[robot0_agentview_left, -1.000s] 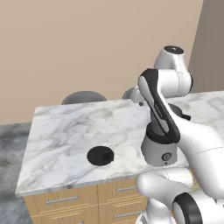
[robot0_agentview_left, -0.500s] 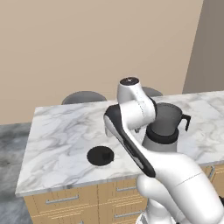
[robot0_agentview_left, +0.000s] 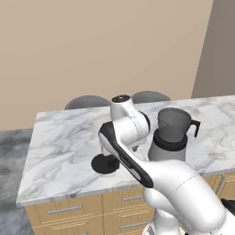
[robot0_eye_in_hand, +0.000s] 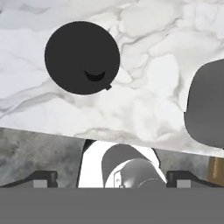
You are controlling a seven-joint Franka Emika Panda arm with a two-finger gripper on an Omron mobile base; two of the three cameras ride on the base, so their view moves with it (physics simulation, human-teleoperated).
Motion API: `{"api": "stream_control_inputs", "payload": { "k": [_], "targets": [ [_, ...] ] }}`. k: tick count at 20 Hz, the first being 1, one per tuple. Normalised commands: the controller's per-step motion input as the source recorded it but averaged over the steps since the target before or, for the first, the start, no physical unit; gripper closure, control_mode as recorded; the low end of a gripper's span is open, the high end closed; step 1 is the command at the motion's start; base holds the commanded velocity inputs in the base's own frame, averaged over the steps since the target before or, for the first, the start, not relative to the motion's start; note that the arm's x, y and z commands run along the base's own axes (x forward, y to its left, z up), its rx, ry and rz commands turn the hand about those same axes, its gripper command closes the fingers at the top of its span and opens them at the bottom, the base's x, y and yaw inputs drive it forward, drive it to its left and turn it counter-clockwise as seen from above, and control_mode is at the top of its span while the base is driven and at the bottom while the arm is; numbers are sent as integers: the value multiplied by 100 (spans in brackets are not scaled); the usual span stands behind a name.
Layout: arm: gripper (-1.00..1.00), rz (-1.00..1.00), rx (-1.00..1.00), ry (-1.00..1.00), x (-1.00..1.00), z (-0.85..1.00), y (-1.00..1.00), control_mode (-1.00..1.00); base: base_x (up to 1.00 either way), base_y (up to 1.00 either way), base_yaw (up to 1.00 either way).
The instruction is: Close the lid blender by securely placing the lid on top.
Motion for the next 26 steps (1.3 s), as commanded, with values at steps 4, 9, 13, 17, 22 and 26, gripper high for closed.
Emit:
{"api": "stream_control_inputs", "payload": {
  "k": [4,9,13,17,22,26],
  "targets": [
    [-100,0,0,4,27,-53,8,-100,0,0,0],
    [-100,0,0,5,34,-38,0,-100,0,0,0],
    [-100,0,0,9,36,-27,1,-100,0,0,0],
    [-100,0,0,8,25,-21,8,-100,0,0,0],
    [-100,0,0,6,21,-28,12,-100,0,0,0],
    [-100,0,0,4,20,-24,8,-100,0,0,0]
  ]
}}
